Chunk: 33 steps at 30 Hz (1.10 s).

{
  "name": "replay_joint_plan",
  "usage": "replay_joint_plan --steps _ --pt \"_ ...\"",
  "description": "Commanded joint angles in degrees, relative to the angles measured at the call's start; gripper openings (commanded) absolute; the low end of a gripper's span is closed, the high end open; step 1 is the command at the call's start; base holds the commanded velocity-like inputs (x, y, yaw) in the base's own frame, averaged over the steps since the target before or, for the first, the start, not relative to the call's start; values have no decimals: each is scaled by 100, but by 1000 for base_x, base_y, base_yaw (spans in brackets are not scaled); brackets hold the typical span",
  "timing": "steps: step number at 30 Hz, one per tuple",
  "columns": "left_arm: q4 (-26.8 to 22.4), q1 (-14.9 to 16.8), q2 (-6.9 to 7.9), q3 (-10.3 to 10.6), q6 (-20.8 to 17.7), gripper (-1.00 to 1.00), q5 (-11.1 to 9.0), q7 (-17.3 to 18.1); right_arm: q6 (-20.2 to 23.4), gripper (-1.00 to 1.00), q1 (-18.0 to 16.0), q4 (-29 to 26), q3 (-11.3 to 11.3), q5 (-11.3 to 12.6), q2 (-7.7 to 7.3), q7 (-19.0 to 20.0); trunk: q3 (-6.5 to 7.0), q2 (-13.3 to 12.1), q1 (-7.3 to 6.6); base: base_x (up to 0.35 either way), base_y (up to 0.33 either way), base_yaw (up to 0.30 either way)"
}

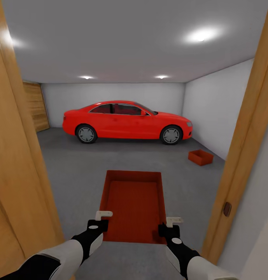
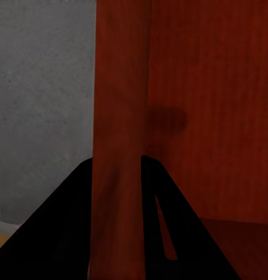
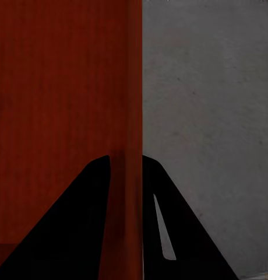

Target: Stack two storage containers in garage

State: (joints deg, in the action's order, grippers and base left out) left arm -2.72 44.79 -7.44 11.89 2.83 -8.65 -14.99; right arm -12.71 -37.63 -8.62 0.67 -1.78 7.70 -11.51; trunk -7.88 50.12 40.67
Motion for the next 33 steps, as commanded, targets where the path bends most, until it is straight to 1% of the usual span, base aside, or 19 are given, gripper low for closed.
replay_joint_plan --steps 1,33 --pt "17 3 120 -143 25 -100 -79 -136 -29 -100 -8 -149 -207 -94 3 61 -9 7 4 321 0 0" --pt "8 3 129 -144 25 -100 -84 -136 -29 -100 -8 -149 -207 -94 3 61 -9 7 4 322 0 0"
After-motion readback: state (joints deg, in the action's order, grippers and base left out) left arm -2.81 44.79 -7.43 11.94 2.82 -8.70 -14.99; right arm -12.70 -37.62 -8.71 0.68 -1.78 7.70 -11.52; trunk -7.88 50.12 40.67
